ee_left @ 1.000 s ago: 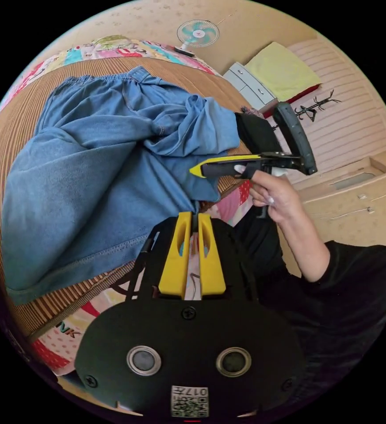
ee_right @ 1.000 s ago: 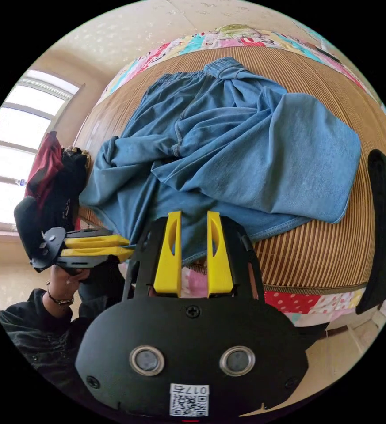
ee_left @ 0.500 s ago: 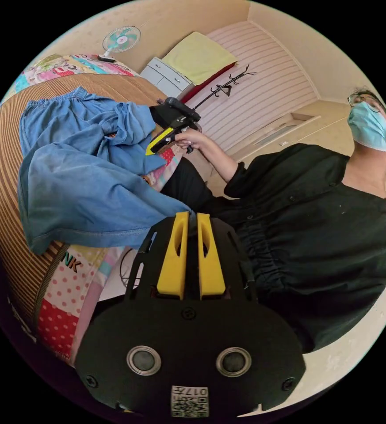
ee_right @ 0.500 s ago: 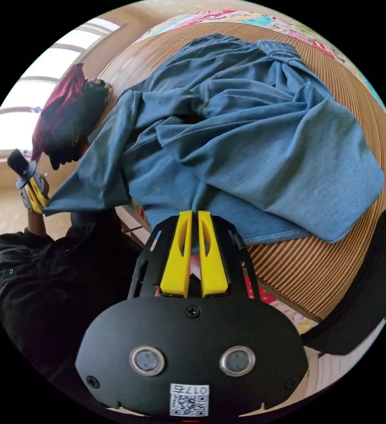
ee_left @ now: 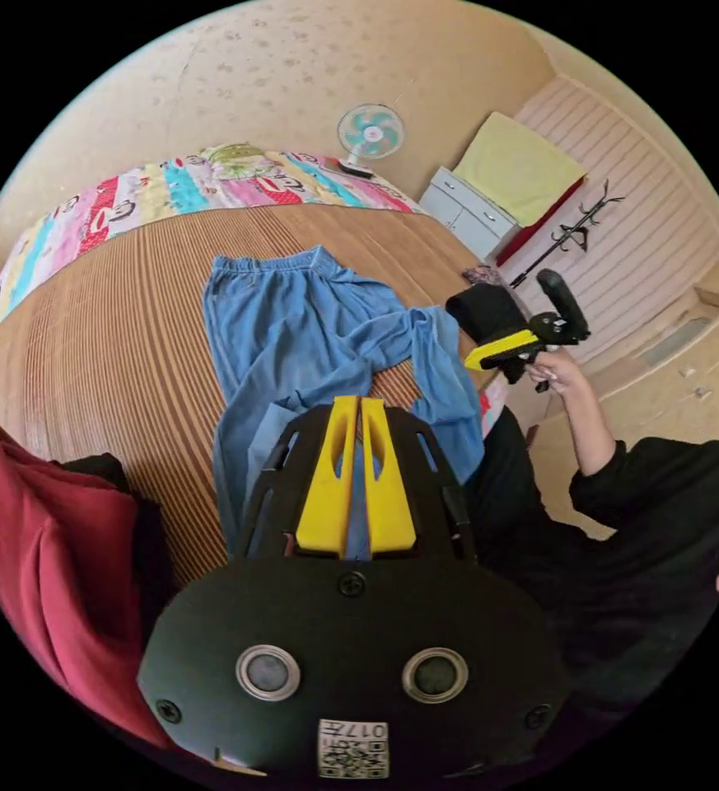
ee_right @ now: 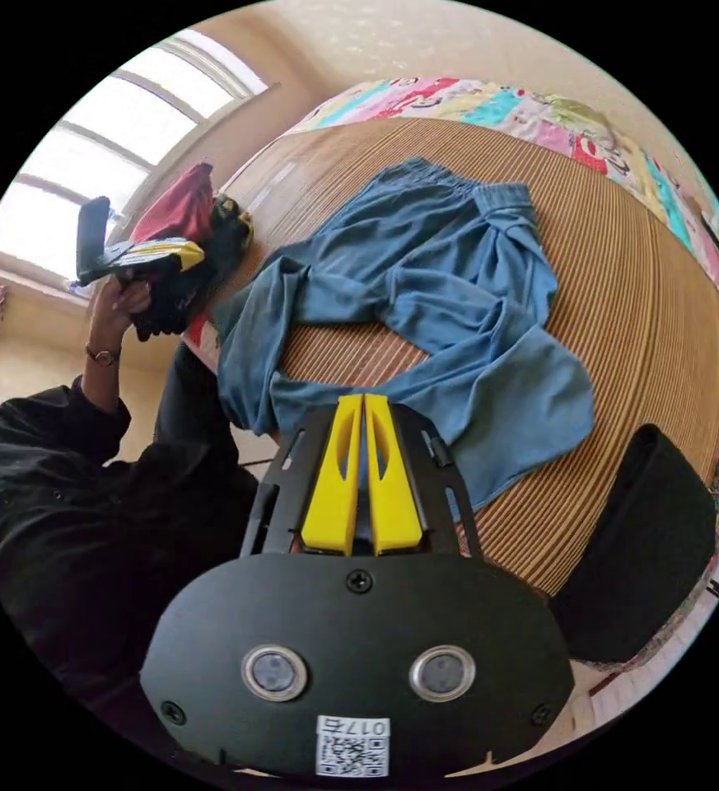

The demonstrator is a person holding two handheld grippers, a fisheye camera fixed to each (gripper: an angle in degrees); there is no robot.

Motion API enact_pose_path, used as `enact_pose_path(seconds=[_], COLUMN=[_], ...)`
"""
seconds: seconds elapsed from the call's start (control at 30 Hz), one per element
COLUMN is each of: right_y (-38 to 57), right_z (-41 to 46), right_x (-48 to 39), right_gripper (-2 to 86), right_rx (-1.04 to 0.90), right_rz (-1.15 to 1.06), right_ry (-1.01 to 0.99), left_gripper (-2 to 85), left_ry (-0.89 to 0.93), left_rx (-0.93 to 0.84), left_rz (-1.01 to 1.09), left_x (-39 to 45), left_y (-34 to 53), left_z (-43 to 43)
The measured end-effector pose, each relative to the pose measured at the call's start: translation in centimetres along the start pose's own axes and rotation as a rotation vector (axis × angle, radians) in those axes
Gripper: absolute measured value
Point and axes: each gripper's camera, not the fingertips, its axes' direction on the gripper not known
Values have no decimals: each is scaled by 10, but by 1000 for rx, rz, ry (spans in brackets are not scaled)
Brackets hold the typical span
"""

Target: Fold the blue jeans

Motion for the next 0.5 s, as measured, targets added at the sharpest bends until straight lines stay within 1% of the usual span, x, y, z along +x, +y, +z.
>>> enact_pose_path(seconds=[0.07,0.1,0.13,0.17,0.2,0.23,0.27,0.3,0.33,0.37,0.47,0.5], right_y=[-26,-30,-38,-44,-46,-50,-50,-47,-44,-42,-50,-53], right_z=[14,21,41,63,75,100,114,113,115,116,120,121], right_x=[21,27,40,51,53,53,50,48,48,50,55,55], right_gripper=[5,5,5,5,5,5,5,5,5,5,4,4], right_rx=[128,146,144,123,116,83,81,127,171,213,240,239], right_rz=[114,147,235,332,346,308,290,293,329,354,341,335], right_ry=[97,123,172,200,201,208,252,267,275,270,283,293], left_gripper=[-10,-10,-10,-10,-10,-10,-10,-10,-10,-10,-10,-10], left_ry=[-126,-142,-126,-62,-35,-29,-70,-70,-92,-150,-258,-265], left_rx=[-46,-70,-105,-99,-84,-68,-92,-91,-50,-24,-30,-27], left_rz=[-43,-60,-101,-152,-177,-231,-270,-263,-239,-202,-146,-149], left_x=[-15,-21,-34,-48,-53,-63,-70,-71,-70,-67,-65,-68], left_y=[-31,-36,-43,-44,-44,-44,-46,-48,-53,-60,-88,-94], left_z=[64,82,114,135,143,156,172,178,183,190,207,210])
